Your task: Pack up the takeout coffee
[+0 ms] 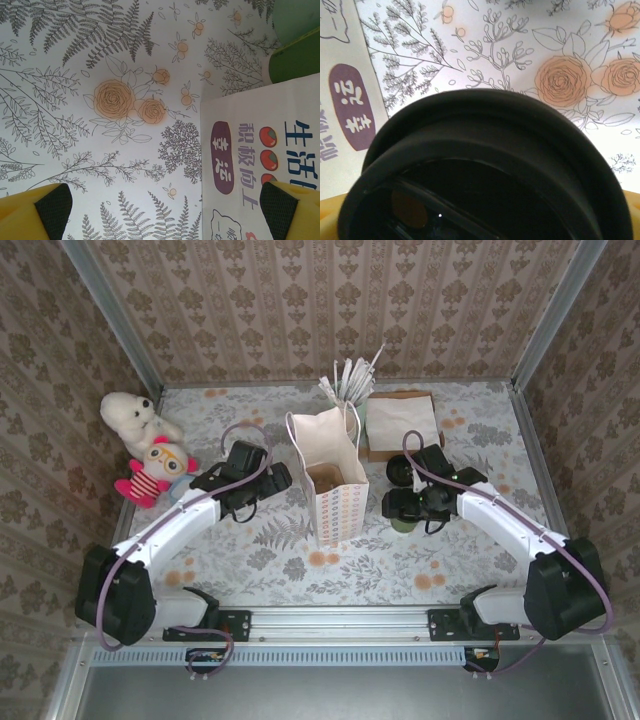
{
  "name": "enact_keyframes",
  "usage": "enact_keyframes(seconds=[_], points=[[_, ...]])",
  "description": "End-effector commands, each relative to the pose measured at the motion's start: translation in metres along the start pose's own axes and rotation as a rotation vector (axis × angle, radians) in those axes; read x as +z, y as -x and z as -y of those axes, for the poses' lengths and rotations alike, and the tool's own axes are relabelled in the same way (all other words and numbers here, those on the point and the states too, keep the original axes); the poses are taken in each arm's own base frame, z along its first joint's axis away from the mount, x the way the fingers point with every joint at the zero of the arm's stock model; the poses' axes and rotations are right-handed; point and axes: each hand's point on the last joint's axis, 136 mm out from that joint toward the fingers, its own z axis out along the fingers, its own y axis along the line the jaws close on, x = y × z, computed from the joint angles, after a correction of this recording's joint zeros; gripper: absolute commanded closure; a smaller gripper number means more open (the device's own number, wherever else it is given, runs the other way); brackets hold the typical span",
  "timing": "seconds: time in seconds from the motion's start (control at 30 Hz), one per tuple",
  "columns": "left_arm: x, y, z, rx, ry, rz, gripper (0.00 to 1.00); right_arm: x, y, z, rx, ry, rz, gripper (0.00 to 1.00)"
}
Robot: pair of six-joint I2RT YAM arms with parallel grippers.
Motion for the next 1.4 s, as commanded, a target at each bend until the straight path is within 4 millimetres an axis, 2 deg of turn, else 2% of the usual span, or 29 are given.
enact_keyframes(seconds=[0.0, 0.27, 0.47, 0.73, 1.07, 1.2, 1.37], points=[[0.004, -0.002, -0.003, -0.028, 0.010, -0.018, 0.00, -0.012, 0.003, -0.001, -0.009, -0.032, -0.010, 0.00], [0.011, -0.005, -0.003, -0.048, 0.015, -0.042, 0.00, -0.029, 0.004, 0.012, 0.076, -0.201, -0.142, 0.00], [0.015, -0.005, -0.003, -0.035, 0.029, -0.059, 0.00, -0.035, 0.009, 0.009, 0.063, -0.262, -0.225, 0.00], [0.016, -0.007, -0.007, -0.035, 0.041, -0.066, 0.00, -0.033, 0.004, -0.001, 0.067, -0.254, -0.302, 0.00], [0.017, -0.008, -0.006, -0.037, 0.038, -0.071, 0.00, -0.032, 0.003, -0.004, 0.103, -0.255, -0.303, 0.00], [0.018, -0.009, -0.007, -0.038, 0.041, -0.076, 0.00, -0.024, 0.004, -0.010, 0.091, -0.218, -0.307, 0.00], [0.018, -0.011, -0.008, -0.038, 0.044, -0.083, 0.00, -0.015, 0.002, -0.008, 0.086, -0.228, -0.327, 0.00]])
